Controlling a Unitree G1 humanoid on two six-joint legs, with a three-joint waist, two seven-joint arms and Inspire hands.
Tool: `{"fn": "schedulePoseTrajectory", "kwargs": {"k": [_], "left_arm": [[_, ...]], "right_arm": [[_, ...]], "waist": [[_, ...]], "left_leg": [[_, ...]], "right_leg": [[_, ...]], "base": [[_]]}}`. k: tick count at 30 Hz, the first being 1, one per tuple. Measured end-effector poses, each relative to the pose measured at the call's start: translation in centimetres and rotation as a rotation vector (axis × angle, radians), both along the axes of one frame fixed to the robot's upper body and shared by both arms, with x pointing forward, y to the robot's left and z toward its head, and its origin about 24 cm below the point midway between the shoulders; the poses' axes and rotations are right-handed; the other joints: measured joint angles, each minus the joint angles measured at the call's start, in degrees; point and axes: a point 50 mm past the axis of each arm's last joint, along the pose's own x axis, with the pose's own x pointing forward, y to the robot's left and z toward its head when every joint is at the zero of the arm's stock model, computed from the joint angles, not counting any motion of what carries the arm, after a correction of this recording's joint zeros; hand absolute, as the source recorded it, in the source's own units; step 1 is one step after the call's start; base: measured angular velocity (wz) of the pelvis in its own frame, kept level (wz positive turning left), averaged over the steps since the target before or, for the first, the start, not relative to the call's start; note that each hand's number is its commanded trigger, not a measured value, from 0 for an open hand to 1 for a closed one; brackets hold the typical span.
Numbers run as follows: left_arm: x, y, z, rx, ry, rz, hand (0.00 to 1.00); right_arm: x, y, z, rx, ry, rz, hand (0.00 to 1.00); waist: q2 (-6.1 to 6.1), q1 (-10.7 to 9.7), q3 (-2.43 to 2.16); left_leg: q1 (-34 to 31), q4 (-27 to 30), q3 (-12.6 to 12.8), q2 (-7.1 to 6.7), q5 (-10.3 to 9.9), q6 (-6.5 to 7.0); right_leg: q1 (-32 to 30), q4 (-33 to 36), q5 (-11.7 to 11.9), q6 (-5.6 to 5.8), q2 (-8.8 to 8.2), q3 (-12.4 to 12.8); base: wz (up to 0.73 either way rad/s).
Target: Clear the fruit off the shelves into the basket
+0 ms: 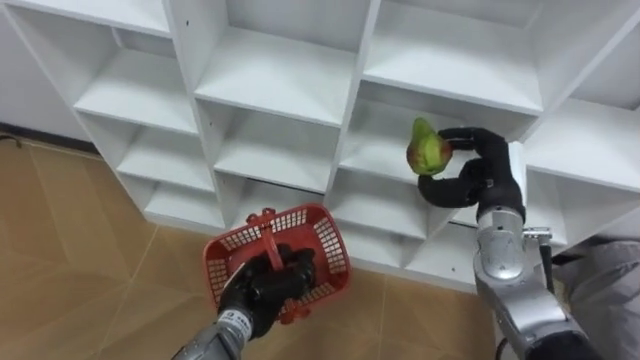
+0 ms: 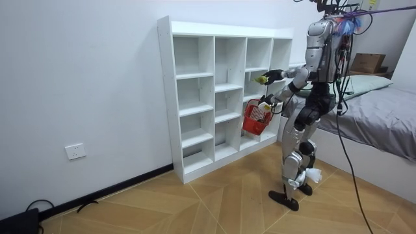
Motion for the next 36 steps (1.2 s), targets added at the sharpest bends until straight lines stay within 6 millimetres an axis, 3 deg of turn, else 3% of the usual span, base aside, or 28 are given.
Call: {"fn": "schedulePoseTrajectory", "kwargs": {"k": [7,13,20,25,28,36], "left_arm": [[-0.7,0.1,-0.4,0.006,0.023,-0.007,1.0],[-0.7,-0.1,-0.4,0.024,0.016,-0.028,1.0],[-0.7,-0.3,-0.3,0.017,0.014,-0.031,1.0],[-0.9,-0.9,-0.4,0.009,0.015,-0.058,1.0],[-1.0,-0.8,-0.5,0.009,0.019,-0.057,1.0],[-1.1,-0.9,-0.5,0.008,0.02,-0.059,1.0]], "right_arm": [[-2.2,0.7,-2.3,-0.024,0.098,0.073,1.0],[-3.2,2.6,-3.4,-0.016,0.152,0.17,1.0],[-3.0,4.5,-2.6,0.026,0.133,0.276,1.0],[-4.4,6.3,-3.8,0.026,0.213,0.419,1.0],[-4.6,6.7,-3.9,0.014,0.219,0.444,1.0],[-4.6,7.0,-3.9,0.003,0.219,0.469,1.0]], "waist": [[1.75,-0.7,-0.74],[1.79,-0.98,-0.7],[1.69,-1.16,-0.63],[1.8,-0.65,-0.49],[2.1,-0.53,-0.26],[2.16,-0.46,-0.17]], "left_leg": [[1.76,-0.87,-0.02,-0.03,-0.1,-0.02],[2.38,-1.06,-0.07,-0.02,-0.12,-0.07],[1.86,-1.06,-0.16,-0.08,-0.16,-0.08],[1.8,-1.3,-0.24,-0.07,-0.29,-0.13],[1.74,-1.29,-0.2,-0.03,-0.49,-0.17],[1.61,-1.28,-0.09,-0.15,-0.92,-0.06]], "right_leg": [[1.78,-0.68,-0.23,0.2,-0.03,-0.04],[2.32,-0.74,-0.4,0.17,-0.03,-0.17],[2.13,-0.98,-0.44,0.24,0.03,-0.37],[2.19,-1.6,-0.43,0.23,0.1,-0.4],[2.13,-1.71,-0.44,0.24,0.21,-0.22],[2.0,-1.76,-0.7,0.45,0.35,-0.2]], "base": [[0.01],[0.0],[0.0],[0.0],[-0.01],[0.0]]}}
